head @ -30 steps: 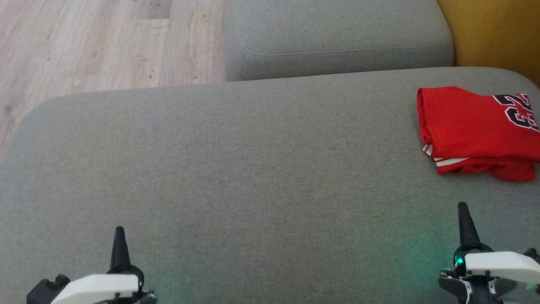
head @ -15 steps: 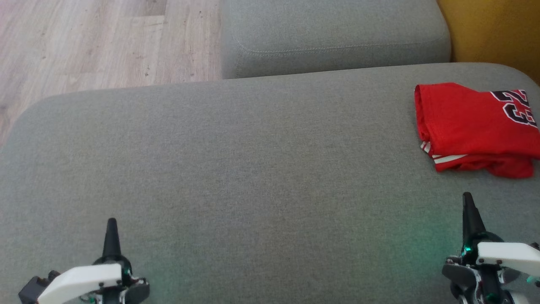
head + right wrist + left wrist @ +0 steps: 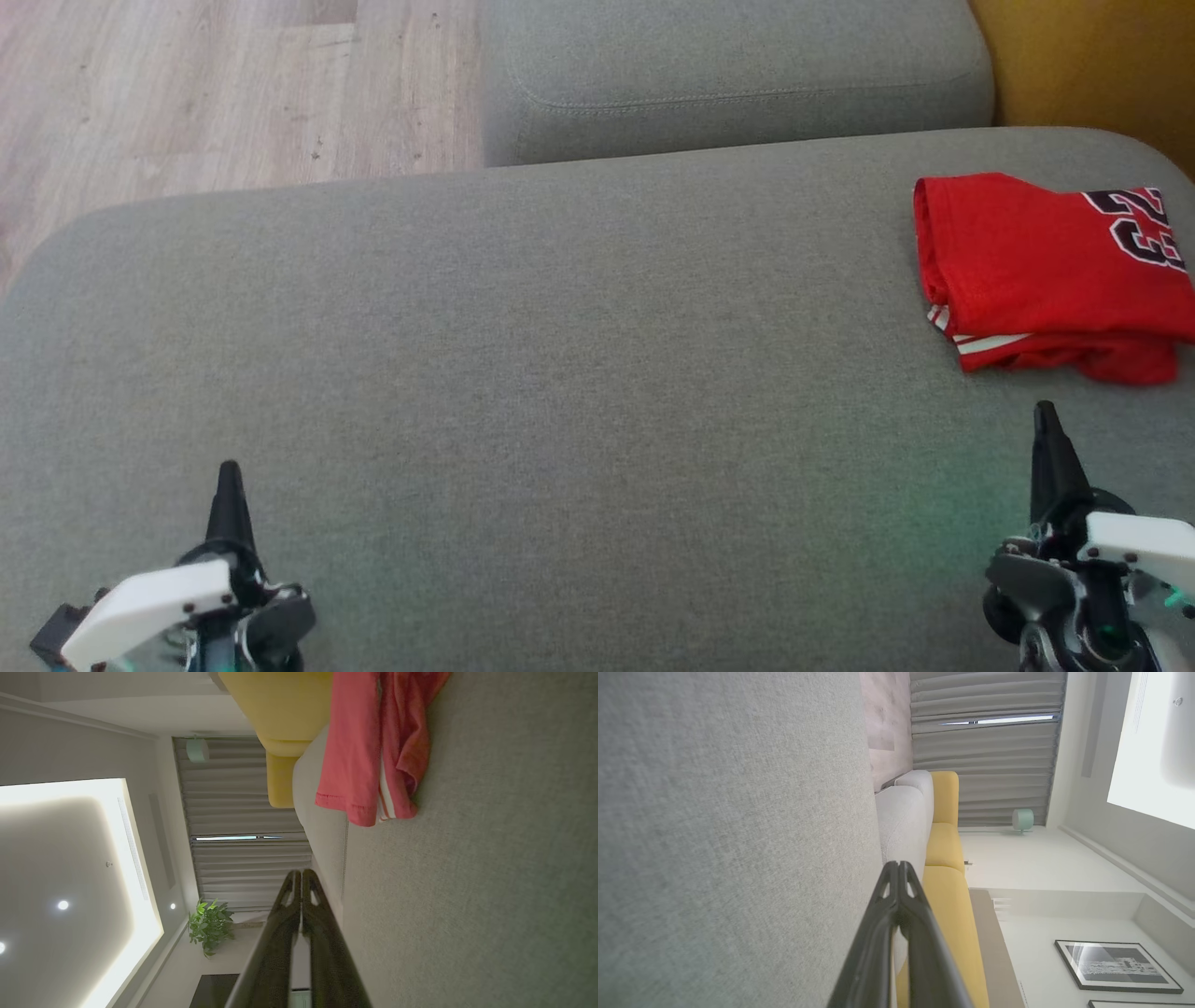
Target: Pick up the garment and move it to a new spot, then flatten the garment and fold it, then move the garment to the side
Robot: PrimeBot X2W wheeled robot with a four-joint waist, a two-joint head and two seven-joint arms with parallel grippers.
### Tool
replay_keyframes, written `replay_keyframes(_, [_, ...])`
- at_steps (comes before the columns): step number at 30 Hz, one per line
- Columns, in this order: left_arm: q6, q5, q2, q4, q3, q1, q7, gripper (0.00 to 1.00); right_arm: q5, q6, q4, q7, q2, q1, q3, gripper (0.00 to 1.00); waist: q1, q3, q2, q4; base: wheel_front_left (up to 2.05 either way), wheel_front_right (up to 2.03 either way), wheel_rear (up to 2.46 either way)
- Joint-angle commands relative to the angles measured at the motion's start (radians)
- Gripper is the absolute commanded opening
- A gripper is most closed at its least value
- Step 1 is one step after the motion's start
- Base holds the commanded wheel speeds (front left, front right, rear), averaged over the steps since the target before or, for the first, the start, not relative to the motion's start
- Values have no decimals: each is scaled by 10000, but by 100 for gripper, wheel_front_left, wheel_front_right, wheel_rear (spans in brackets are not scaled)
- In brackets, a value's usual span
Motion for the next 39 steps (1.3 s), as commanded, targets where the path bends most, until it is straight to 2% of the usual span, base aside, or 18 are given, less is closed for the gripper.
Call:
replay_keyframes(1, [-146, -326, 97, -219, 399, -630, 89, 0, 324, -7, -297, 151, -221, -682, 156, 0, 0, 9, 0, -11, 0, 0, 0])
replay_keyframes(39, [-146, -195, -15, -210, 556, -641, 215, 0, 217, -7, -288, 254, -131, -693, 29, 0, 0, 9, 0, -11, 0, 0, 0])
